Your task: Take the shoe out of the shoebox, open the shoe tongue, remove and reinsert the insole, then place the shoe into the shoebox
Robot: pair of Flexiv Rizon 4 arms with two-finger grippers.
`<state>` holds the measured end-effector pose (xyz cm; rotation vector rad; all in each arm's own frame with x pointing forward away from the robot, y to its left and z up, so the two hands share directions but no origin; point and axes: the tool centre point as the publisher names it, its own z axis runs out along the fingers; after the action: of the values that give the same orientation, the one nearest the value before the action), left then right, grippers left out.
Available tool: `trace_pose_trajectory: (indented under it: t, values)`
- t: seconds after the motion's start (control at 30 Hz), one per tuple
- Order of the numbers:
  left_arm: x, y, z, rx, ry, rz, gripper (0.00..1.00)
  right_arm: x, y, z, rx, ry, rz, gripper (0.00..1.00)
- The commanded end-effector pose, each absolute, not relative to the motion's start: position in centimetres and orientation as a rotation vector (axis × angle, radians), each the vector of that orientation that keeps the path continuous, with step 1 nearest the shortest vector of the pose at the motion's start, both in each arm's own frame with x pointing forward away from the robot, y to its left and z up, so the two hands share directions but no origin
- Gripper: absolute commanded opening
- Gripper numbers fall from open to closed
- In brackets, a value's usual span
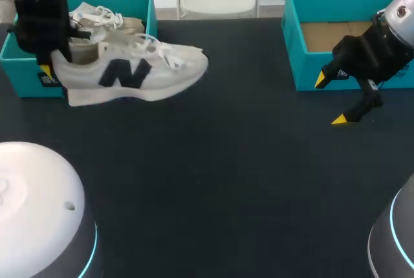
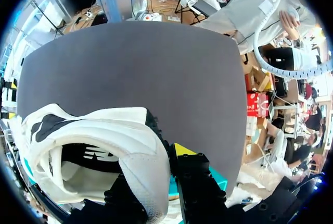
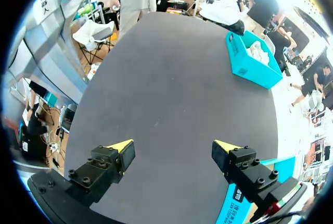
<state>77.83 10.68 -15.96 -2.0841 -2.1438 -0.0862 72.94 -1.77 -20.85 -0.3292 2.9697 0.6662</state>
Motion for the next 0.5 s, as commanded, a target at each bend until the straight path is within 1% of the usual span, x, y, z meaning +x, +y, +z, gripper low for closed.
trace_pose_trajectory:
  t: [0.03, 0.23, 0.5]
  values:
    - [76.8, 9.2, -16.0, -2.087, -2.181, -0.117, 0.0, 73.0, -1.7, -21.0, -0.328, 2.971, 0.662, 1.0]
    - [75.5, 7.0, -16.4, -2.064, -2.198, -0.073, 0.0, 73.0, -1.7, -21.0, -0.328, 2.971, 0.662, 1.0]
    - [74.8, 6.5, -16.7, -2.066, -2.173, -0.039, 0.0, 73.0, -1.7, -21.0, -0.328, 2.971, 0.662, 1.0]
